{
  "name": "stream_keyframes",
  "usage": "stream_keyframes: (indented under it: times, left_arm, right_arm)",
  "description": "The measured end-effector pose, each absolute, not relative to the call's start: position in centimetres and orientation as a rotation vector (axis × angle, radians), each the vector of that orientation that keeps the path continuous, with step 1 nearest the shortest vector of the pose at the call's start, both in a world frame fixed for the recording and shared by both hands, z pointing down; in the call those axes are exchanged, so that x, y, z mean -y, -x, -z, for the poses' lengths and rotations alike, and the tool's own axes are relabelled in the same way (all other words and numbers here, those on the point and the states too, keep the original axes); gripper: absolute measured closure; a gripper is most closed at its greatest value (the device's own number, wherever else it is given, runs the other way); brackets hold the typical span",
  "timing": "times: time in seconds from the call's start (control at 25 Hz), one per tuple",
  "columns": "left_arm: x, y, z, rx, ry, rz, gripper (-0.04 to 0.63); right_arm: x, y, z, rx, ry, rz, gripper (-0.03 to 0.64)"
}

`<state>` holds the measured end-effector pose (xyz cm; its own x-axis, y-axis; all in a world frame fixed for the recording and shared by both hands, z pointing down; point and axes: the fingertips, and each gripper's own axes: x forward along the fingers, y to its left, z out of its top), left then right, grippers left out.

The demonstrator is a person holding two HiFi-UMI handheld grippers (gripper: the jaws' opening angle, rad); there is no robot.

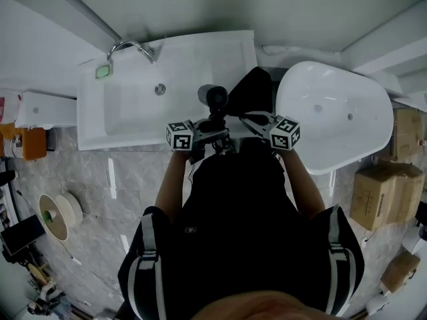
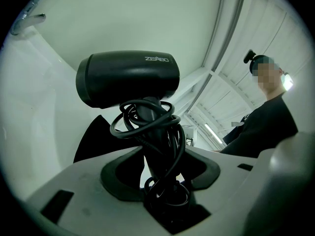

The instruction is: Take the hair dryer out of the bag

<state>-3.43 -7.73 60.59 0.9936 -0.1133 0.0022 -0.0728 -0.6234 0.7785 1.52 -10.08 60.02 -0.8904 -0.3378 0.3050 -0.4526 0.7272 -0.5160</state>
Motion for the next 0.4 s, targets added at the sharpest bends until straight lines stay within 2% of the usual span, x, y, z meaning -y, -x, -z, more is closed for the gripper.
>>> stream_keyframes:
  times: [0.4]
  left_arm:
    - [8.6, 2.2, -60.1, 0.196, -2.246, 0.068, 0.394]
  right_arm:
    - [9.9, -1.9, -59.6, 2.739, -0.535, -0.84, 0.552]
